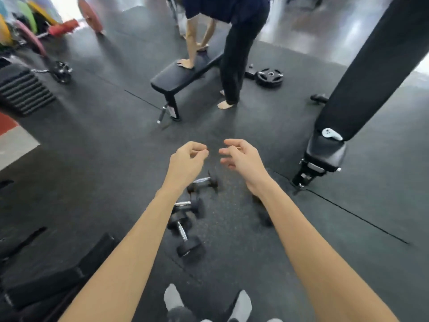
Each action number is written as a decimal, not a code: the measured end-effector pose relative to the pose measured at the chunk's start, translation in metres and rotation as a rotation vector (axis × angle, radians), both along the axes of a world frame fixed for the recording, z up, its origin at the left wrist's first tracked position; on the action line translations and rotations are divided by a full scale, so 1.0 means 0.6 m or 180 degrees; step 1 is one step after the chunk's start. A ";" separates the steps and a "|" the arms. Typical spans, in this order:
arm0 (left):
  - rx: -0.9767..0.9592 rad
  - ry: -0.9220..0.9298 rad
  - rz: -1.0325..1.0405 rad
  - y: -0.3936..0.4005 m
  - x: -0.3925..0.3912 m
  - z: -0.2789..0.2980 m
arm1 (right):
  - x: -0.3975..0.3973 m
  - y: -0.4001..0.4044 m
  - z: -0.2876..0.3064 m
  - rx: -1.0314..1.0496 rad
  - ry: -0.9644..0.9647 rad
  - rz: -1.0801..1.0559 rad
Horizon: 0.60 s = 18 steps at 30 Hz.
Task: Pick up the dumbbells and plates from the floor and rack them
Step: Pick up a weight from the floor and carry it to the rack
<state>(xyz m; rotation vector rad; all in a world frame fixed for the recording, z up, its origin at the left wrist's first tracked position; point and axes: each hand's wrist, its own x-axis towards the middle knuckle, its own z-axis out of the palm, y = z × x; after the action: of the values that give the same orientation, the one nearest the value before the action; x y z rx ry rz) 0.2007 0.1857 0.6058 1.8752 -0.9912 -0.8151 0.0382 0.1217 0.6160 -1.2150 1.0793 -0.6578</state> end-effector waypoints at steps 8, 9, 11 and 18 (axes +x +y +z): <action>0.0304 0.0188 -0.0745 -0.226 -0.242 -0.081 | -0.256 -0.175 -0.069 0.0177 0.0352 -0.0766; 0.0366 0.0206 -0.0792 -0.252 -0.259 -0.093 | -0.274 -0.198 -0.082 0.0239 0.0410 -0.0804; 0.0471 0.0242 -0.0844 -0.307 -0.286 -0.117 | -0.303 -0.243 -0.107 0.0362 0.0524 -0.0840; 0.0610 0.0364 -0.0600 -0.481 -0.296 -0.146 | -0.318 -0.424 -0.134 0.0411 0.0521 -0.0629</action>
<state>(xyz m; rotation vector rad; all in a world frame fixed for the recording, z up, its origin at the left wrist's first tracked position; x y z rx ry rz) 0.0232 -0.1027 0.5183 1.8899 -1.0600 -1.1515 -0.1528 -0.1326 0.5355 -1.0730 1.3709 -0.6362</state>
